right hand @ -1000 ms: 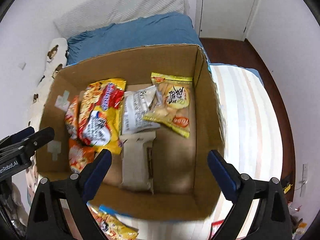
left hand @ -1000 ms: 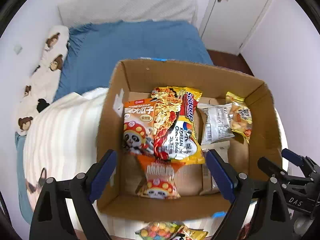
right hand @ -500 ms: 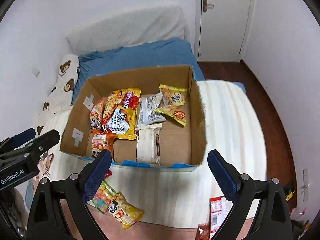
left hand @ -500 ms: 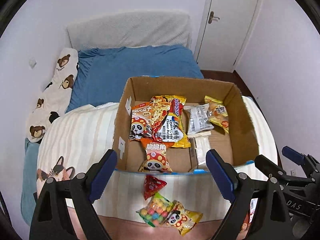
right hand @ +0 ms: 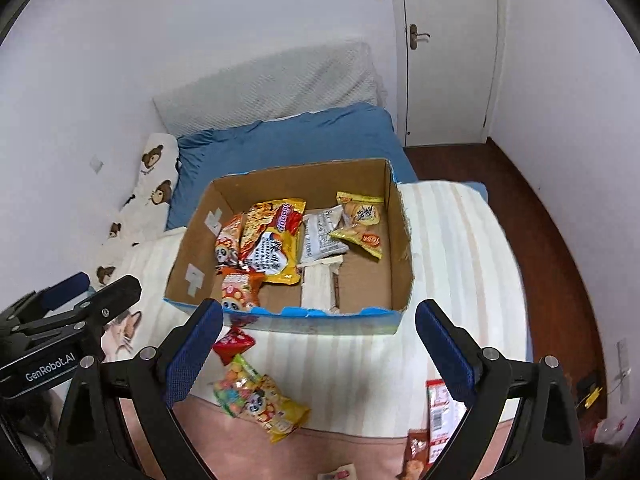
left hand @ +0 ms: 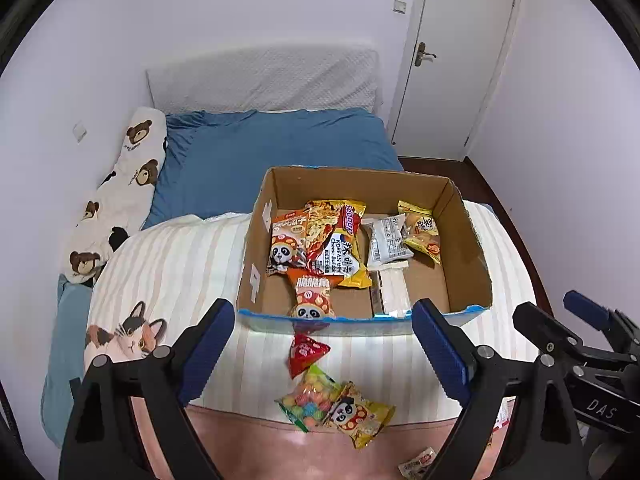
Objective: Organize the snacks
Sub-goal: 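Withdraw both tools from the box and move toward the remaining snacks, then grasp the yellow panda snack bag with the left tool while the right tool grasps the brown snack packet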
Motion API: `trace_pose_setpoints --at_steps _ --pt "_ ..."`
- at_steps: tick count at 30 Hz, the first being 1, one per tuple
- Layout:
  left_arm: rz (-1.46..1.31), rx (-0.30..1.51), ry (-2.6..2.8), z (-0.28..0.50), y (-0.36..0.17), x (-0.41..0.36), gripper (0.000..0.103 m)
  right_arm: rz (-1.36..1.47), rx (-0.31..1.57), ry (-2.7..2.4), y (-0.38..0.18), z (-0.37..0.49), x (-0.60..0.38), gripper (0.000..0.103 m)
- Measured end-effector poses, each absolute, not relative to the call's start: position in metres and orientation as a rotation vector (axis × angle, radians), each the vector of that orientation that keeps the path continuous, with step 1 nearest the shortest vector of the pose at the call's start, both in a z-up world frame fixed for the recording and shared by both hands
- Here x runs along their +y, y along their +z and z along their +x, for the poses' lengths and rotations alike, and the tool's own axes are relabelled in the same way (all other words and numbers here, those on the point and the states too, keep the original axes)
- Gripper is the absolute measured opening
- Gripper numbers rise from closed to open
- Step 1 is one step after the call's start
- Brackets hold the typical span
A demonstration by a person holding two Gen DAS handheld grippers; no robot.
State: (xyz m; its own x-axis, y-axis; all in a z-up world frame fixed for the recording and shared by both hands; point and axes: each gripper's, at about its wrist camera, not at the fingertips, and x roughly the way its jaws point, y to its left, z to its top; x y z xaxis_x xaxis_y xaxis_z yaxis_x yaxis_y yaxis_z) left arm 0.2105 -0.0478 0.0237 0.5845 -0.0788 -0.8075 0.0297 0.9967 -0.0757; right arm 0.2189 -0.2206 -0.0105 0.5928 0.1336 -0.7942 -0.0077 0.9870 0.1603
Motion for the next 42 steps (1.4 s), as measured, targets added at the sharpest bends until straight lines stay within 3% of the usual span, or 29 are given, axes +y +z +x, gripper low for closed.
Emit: trace_pose_setpoints --at_steps 7,18,24,30,33,40,41,42 --pt "-0.134 1.048 -0.045 0.189 -0.013 -0.039 0.091 0.26 0.996 0.051 -0.037 0.192 -0.252 0.1" --pt "-0.43 1.487 -0.074 0.173 -0.175 -0.059 0.091 0.476 1.228 -0.211 -0.156 0.146 -0.36 0.1" --pt "-0.611 1.596 -0.03 0.186 -0.228 -0.071 0.091 0.565 1.341 -0.248 -0.223 0.132 -0.383 0.1" --pt "-0.816 1.621 0.081 0.193 -0.266 -0.067 0.087 0.541 1.366 -0.231 -0.233 0.131 -0.378 0.099" --pt "-0.68 1.607 0.082 0.194 -0.267 -0.081 0.071 0.546 1.399 -0.23 -0.242 0.125 -0.373 0.097" --pt "-0.231 1.595 -0.06 0.164 -0.258 -0.12 0.07 0.605 1.476 -0.228 -0.279 0.108 -0.364 0.097" --pt "-0.181 1.6 -0.079 0.158 -0.258 -0.123 0.069 0.593 1.478 -0.231 -0.284 0.11 -0.361 0.096" --pt "-0.119 1.6 -0.093 0.15 -0.259 -0.125 0.067 0.566 1.48 -0.231 -0.288 0.112 -0.357 0.086"
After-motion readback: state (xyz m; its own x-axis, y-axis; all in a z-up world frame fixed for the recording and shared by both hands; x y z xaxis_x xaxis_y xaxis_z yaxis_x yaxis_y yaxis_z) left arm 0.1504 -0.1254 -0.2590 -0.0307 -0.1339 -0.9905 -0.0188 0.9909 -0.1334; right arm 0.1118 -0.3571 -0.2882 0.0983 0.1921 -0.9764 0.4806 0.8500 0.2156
